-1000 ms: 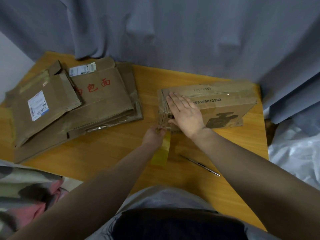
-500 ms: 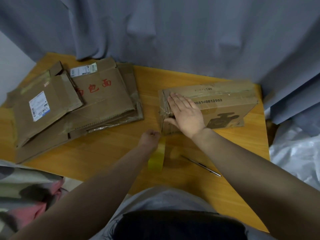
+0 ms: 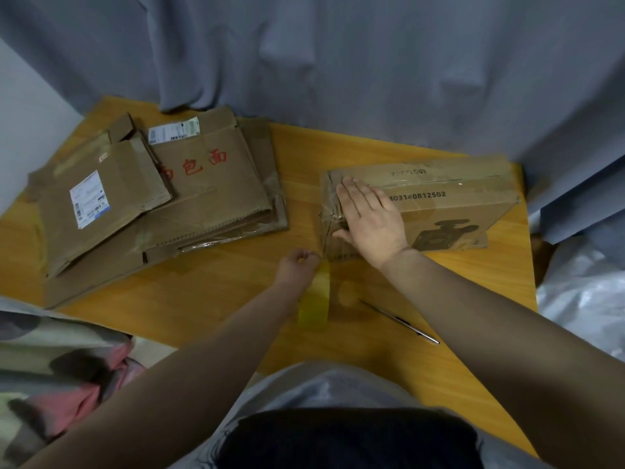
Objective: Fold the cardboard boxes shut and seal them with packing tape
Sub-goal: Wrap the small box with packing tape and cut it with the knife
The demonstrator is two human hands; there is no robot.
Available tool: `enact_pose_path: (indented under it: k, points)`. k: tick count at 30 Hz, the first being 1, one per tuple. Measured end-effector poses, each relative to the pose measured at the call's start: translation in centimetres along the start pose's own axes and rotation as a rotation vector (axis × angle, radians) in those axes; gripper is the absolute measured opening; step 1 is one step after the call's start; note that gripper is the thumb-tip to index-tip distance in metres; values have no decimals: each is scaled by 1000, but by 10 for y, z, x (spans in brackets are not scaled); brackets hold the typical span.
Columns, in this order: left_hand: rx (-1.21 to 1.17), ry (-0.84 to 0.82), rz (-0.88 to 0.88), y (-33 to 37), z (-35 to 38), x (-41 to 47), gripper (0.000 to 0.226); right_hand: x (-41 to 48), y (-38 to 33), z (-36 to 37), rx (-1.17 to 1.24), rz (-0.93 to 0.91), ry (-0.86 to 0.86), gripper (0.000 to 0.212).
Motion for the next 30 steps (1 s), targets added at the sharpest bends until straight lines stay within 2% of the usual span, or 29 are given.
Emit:
enact_pose_path:
  k: [4, 7, 9, 12, 13, 15, 17, 19, 21, 22, 26, 30]
  points:
    - [-114, -17, -6, -2, 1, -2, 8, 0, -2, -3, 46, -17, -31, 87]
    - [-205, -64, 7, -3, -2, -6, 16, -6, 8, -14, 267, -5, -53, 98]
    - [-213, -107, 11, -5, -3, -6, 22, -15, 11, -28, 503, 28, -18, 84]
    - [-221, -137, 12, -5, -6, -10, 26, -44, 1, -37, 627, -15, 139, 45]
    - [-215, -154, 21, -6, -7, -10, 28, -53, -5, -32, 672, 23, 79, 35]
    - [-201, -209, 44, -6, -7, -13, 29, -65, -16, -18, 825, 286, -187, 23]
    - [-195, -255, 74, -6, -7, -15, 27, -68, -22, 0, 1021, 551, -435, 32]
    - [-163, -273, 116, -6, -7, -19, 27, -65, -27, 9, 1117, 618, -501, 26]
    - [-147, -284, 135, -8, -9, -20, 28, -63, -31, 8, 1098, 624, -441, 6]
    - [-151, -292, 134, -9, -10, -22, 29, -63, -34, 4, 1054, 591, -397, 3]
    - [-153, -340, 113, -11, -19, -22, 37, -70, -49, -9, 888, 384, -228, 10]
    - [-160, -336, 103, -17, -25, -21, 28, -71, -47, -11, 1010, 460, -229, 9]
Point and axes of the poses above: each hand's wrist, its own x-axis towards the middle knuckle, its own z-axis out of the palm, y = z × x, the point moved 2 cm from there along x, towards the middle knuckle, and after that the axes turned 5 degrees about z, right-handed, at the moved point
